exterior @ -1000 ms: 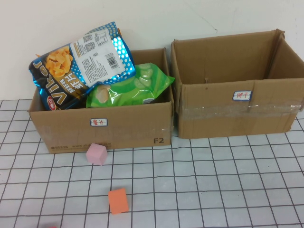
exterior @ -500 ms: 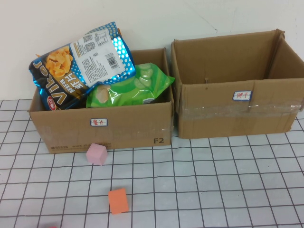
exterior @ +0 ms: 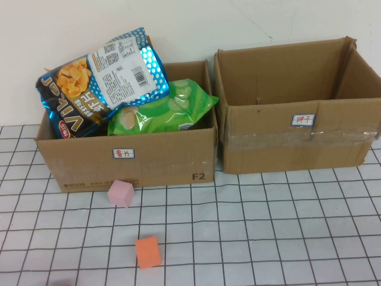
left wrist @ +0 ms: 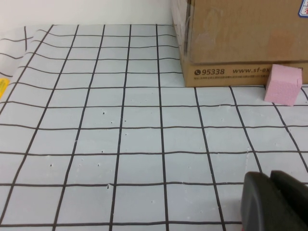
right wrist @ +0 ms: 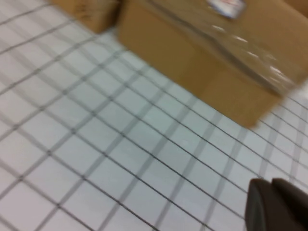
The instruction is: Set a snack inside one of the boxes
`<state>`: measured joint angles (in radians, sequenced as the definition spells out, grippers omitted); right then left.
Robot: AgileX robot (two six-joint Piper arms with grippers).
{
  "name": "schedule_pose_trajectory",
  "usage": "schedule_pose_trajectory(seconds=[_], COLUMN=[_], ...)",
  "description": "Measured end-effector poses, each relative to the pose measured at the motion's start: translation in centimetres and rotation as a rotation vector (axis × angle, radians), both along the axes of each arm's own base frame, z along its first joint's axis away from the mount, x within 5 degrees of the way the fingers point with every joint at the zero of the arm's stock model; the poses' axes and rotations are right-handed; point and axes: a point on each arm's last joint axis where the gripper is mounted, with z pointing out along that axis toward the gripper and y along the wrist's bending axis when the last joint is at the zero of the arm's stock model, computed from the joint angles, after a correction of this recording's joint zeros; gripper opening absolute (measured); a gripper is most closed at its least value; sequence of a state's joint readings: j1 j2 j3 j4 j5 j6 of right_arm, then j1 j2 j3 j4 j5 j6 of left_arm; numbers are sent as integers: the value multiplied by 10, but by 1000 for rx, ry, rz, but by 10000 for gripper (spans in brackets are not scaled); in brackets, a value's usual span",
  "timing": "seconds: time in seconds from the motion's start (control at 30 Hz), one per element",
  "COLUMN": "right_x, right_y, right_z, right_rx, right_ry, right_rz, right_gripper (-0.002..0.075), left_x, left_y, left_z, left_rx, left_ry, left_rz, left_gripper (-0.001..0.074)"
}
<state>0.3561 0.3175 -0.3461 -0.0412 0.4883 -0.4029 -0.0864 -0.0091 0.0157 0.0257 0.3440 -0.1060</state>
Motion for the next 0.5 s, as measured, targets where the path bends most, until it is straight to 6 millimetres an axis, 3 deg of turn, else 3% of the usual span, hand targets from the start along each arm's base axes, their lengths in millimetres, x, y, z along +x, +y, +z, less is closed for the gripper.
schedule_pose_trajectory(seconds=[0.5], right_x=[-23], right_y=[-27], right_z=[-65], right_rx=[151], right_ry=[-65], right_rz=[-378], right_gripper=[1], left_x=[0], left_y=[0], left_z=[0], left_rx=[0], left_ry=[0], left_rz=[0], left_gripper=[-1])
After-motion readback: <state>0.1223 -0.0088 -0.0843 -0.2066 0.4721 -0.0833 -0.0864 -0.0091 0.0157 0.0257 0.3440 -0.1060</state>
